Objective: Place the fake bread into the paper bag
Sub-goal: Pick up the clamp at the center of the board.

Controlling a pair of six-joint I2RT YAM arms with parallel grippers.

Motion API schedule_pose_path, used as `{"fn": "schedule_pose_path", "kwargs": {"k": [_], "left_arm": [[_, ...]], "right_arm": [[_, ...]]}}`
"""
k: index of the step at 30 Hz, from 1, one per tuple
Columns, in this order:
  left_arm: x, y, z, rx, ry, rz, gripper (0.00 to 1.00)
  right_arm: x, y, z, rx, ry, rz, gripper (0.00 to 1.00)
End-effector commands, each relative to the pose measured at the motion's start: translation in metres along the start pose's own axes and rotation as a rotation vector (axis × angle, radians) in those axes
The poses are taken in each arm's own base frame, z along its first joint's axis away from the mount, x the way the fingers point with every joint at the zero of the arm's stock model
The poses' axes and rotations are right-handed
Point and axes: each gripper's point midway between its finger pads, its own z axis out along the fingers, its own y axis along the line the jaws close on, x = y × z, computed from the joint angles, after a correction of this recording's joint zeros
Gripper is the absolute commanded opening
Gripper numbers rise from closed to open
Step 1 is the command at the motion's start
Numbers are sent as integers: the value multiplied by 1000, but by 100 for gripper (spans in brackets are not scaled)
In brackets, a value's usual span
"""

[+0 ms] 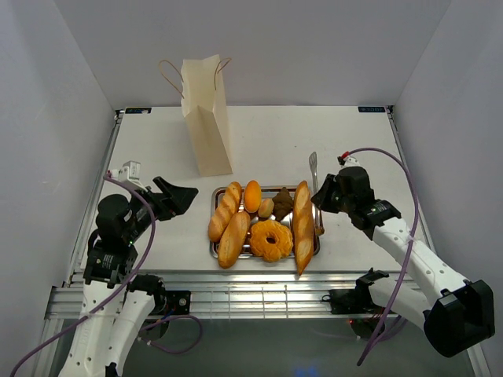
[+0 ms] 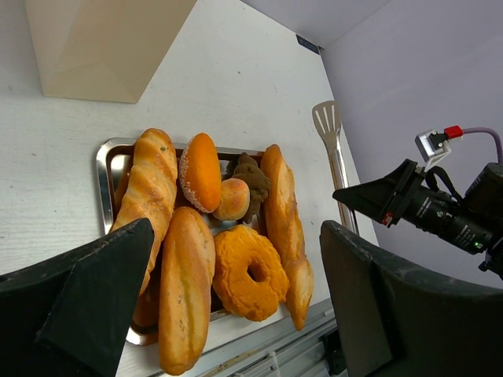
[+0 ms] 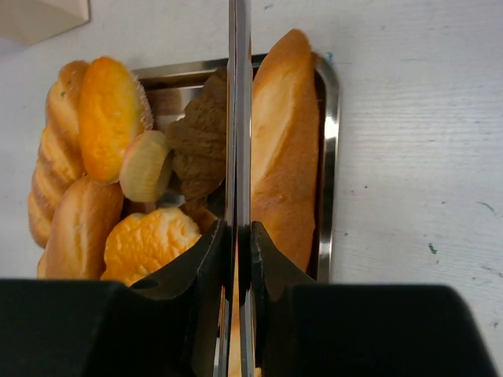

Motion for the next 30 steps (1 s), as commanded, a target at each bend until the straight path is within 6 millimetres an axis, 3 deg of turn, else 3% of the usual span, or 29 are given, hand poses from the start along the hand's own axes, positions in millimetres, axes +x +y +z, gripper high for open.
{"fn": "schedule_pose_path", "kwargs": {"k": [1,7,20,25,26,30], "left_arm": [[-8,-8,-3,12,-11,9,97],[-14,-11,-3,12,-19,14,97],[-22,-11,-1,-12,-27,16,97],[-45,-17,1,-49,-50,74,97],[-48,-16,1,-60,-51,84,97],[-67,-19,9,-95,-55,123,97]], "right_arm": [[1,33,-12,-183,64,-34,11],[-6,62,-29,-337,71,-22,17],[-5,78,-41,-428,95,17,31],[7,84,-45,-475,154,35,35],[9,85,-46,-483,167,37,40],[17,85,-49,-497,209,36,41]]}}
